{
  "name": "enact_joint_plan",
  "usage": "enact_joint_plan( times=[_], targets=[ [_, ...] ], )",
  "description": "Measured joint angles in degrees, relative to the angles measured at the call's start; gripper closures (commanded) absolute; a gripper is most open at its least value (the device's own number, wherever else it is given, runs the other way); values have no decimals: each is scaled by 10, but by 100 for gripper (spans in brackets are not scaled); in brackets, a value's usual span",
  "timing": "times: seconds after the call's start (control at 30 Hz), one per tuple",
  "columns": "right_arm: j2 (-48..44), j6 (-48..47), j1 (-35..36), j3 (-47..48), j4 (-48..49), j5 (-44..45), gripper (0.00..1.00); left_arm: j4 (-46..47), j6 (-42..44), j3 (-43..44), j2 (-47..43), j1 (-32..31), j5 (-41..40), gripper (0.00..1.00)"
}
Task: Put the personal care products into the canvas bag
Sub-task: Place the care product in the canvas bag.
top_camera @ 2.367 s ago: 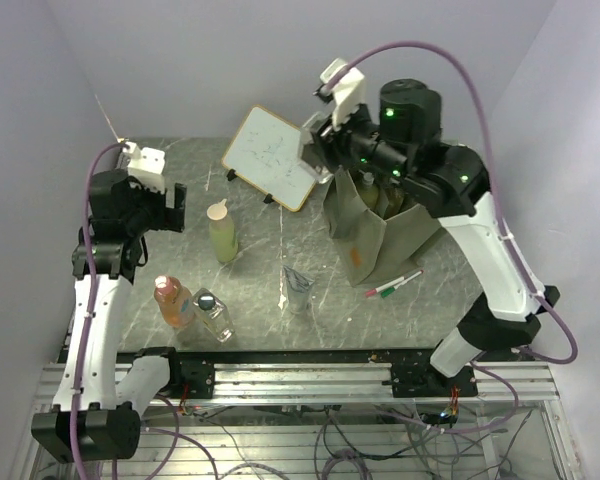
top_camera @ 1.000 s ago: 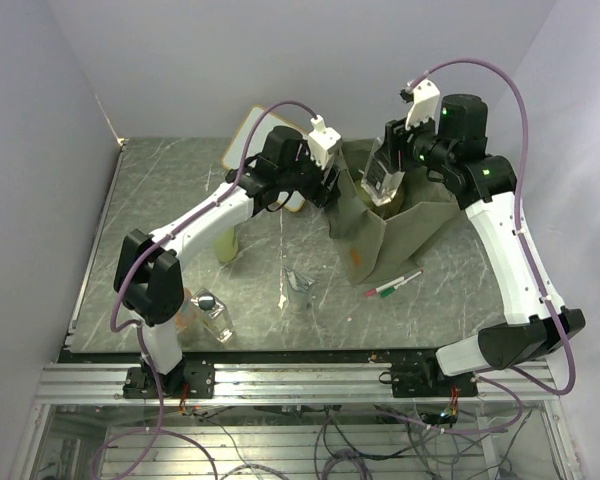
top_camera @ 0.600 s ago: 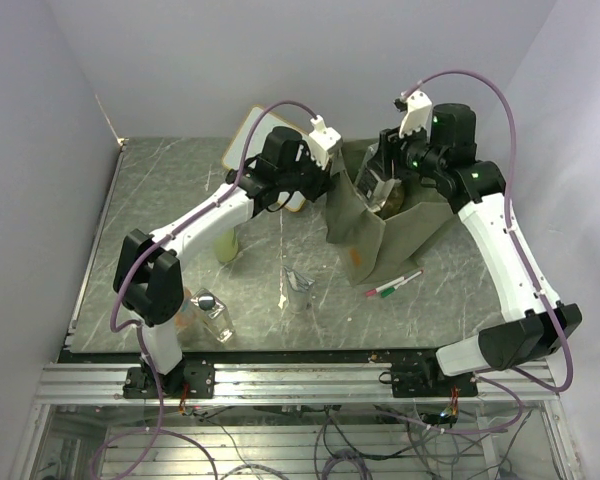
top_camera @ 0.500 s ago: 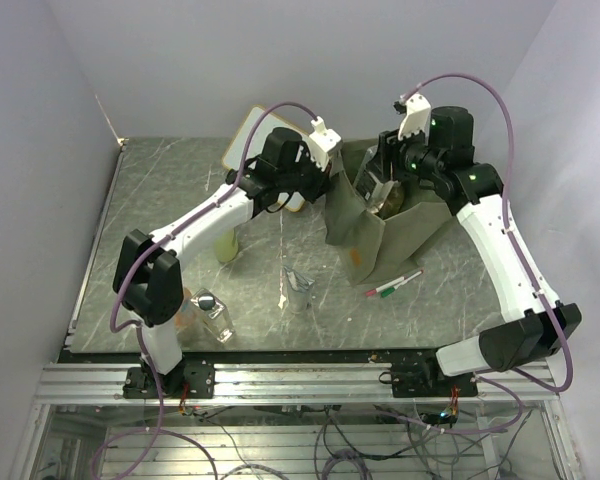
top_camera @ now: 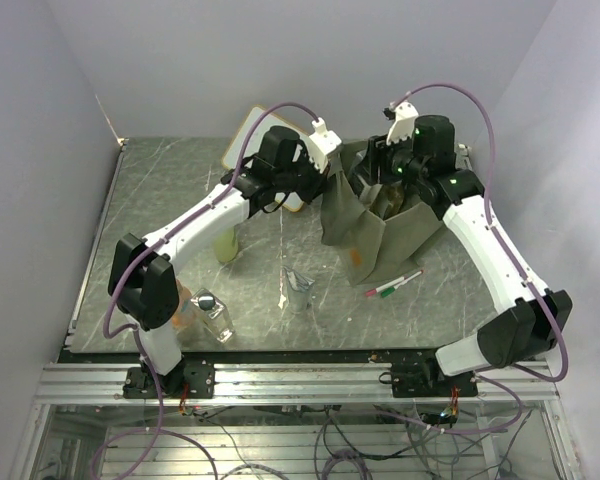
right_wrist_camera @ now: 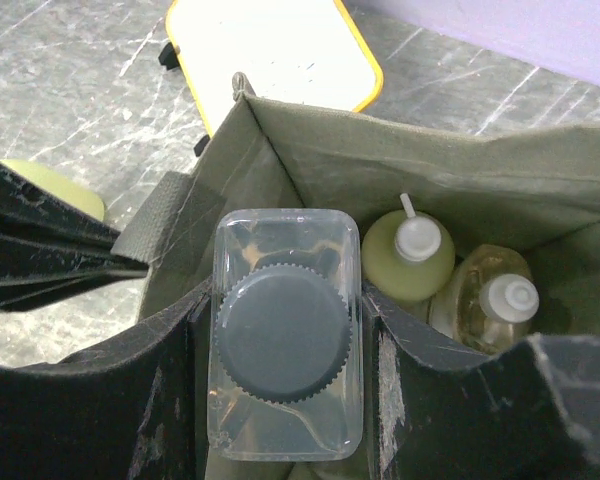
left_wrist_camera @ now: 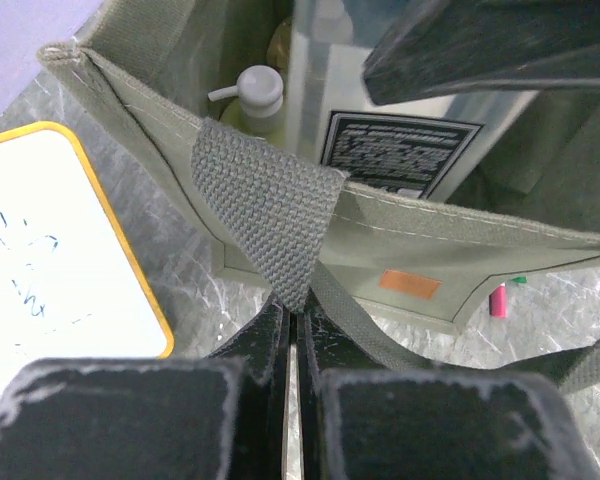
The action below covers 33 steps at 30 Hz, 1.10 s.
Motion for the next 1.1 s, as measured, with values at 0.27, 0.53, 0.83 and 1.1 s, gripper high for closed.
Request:
enact_joint_plan(
  times=[0.27, 0.53, 0.83, 1.1],
  targets=[
    [25, 14, 14, -33, 56, 24, 100, -31, 11, 25, 0, 0, 7, 93],
    [40, 19, 21, -66, 99, 49, 100, -48, 13, 51, 0, 0, 9, 93],
    [57, 25, 27, -104, 133, 64, 100, -54, 24, 51, 0, 0, 8, 93],
    [83, 23, 47, -108, 144, 92, 100, -67, 35, 51, 2, 0, 8, 93]
  ],
)
